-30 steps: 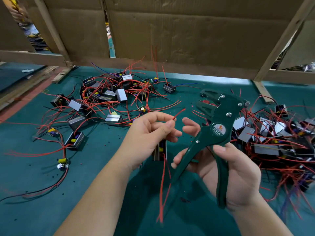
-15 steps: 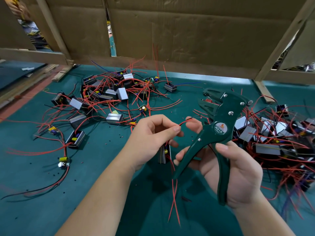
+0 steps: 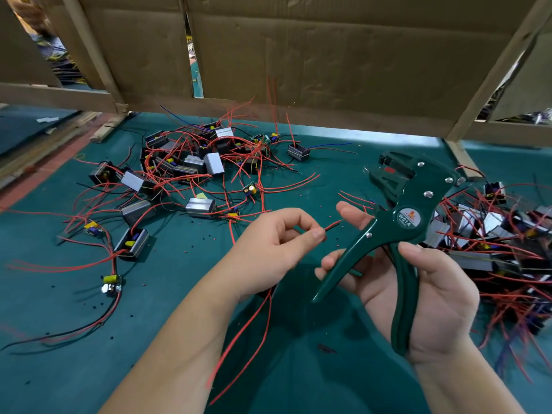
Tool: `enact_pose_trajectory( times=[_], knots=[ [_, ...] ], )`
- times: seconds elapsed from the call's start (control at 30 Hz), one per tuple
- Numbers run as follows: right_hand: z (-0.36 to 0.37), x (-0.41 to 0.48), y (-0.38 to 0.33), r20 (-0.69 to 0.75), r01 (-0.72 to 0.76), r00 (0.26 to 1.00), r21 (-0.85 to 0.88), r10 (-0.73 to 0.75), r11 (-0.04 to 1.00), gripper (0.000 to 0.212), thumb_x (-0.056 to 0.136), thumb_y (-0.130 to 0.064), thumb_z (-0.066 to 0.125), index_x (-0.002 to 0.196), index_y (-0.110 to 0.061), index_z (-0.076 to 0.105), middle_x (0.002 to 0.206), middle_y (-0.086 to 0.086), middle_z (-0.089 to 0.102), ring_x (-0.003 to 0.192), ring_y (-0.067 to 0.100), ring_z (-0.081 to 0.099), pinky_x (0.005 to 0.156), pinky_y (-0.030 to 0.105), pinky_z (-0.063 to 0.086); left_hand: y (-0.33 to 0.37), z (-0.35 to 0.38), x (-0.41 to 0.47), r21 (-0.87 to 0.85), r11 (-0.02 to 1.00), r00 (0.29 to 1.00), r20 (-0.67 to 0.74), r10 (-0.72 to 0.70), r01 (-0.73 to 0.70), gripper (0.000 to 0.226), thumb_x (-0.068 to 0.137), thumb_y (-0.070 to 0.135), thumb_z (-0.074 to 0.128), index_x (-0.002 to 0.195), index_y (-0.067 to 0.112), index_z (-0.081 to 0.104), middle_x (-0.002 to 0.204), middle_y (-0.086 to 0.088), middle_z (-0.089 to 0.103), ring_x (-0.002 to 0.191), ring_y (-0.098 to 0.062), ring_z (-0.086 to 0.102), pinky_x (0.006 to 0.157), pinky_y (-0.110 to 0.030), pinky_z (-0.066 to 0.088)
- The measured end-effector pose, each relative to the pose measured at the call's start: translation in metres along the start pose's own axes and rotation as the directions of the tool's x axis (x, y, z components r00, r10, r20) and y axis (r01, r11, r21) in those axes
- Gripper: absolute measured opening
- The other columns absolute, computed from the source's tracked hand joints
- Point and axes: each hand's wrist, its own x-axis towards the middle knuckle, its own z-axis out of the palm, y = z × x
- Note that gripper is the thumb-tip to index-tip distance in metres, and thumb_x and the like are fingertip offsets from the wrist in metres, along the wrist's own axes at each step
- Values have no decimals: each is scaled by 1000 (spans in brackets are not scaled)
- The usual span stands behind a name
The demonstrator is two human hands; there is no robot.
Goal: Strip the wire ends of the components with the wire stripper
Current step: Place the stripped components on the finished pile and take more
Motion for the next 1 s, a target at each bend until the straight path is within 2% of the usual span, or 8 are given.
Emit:
enact_pose_trajectory(
  times=[0.13, 0.17, 0.27, 0.33, 0.47, 0.6, 0.73, 1.0],
  knots=[
    [-4, -1, -10, 45, 90, 995, 13, -91, 996, 62, 65, -29, 76, 118, 2, 66, 94, 21, 71, 80, 37, 67, 79, 52, 55, -11, -9, 1, 439, 894, 996, -62, -70, 90, 18, 93, 30, 56, 78, 21, 56, 40, 11, 41, 39, -8, 32, 44, -24, 25],
    [-5, 0, -15, 64, 108, 992, 42, -111, 993, 60, 68, -27, 74, 119, 4, 64, 94, 22, 71, 81, 37, 68, 81, 51, 55, -11, -12, 2, 446, 882, 988, -111, -110, 149, 18, 94, 27, 54, 77, 21, 56, 39, 11, 43, 38, -6, 35, 46, -23, 29],
    [-9, 2, -26, -5, 112, 994, 5, -112, 994, 65, 61, -29, 78, 115, 5, 65, 111, 23, 67, 80, 36, 68, 79, 50, 56, -4, -18, 3, 60, 983, 975, -148, -165, 175, 16, 98, 20, 50, 83, 16, 55, 44, 5, 52, 36, -10, 41, 46, -18, 39],
    [-9, 3, -21, -75, 50, 996, -60, -55, 997, 75, 51, -33, 82, 114, 2, 65, 120, 22, 64, 77, 35, 68, 76, 49, 57, 1, -19, 2, -78, 986, 979, -128, -157, 148, 16, 100, 18, 47, 86, 16, 56, 53, 2, 60, 34, -11, 44, 52, -25, 47],
    [-8, 5, -11, -111, -63, 992, -74, 55, 995, 91, 44, -33, 85, 124, -1, 56, 107, 28, 66, 75, 38, 67, 72, 50, 58, 2, -14, 0, -153, 980, 979, -140, -151, 129, 24, 94, 17, 57, 74, 23, 70, 67, 6, 66, 46, -12, 55, 64, -31, 47],
    [-7, 4, -7, -42, -125, 992, -96, 121, 988, 87, 47, -32, 87, 120, 7, 60, 105, 30, 64, 74, 42, 64, 71, 53, 56, 6, -9, 1, -228, 968, 976, -167, -141, 101, 25, 88, 20, 64, 66, 26, 75, 60, 8, 63, 46, -7, 52, 51, -15, 43],
    [-2, 2, -2, 47, -99, 994, -99, 104, 990, 73, 57, -31, 84, 117, 6, 64, 124, 23, 60, 75, 44, 63, 73, 56, 53, 5, -4, 0, -252, 963, 972, -186, -144, 95, 19, 85, 20, 68, 67, 21, 74, 57, 7, 63, 47, -7, 51, 51, -16, 44],
    [-1, 5, 2, 15, -136, 990, -134, 139, 982, 79, 55, -29, 86, 121, 6, 61, 91, 33, 59, 73, 44, 62, 71, 52, 54, 6, 2, -2, -205, 975, 984, -138, -116, 86, 21, 86, 14, 68, 66, 19, 71, 60, 5, 66, 50, -7, 57, 53, -16, 47]
  ],
)
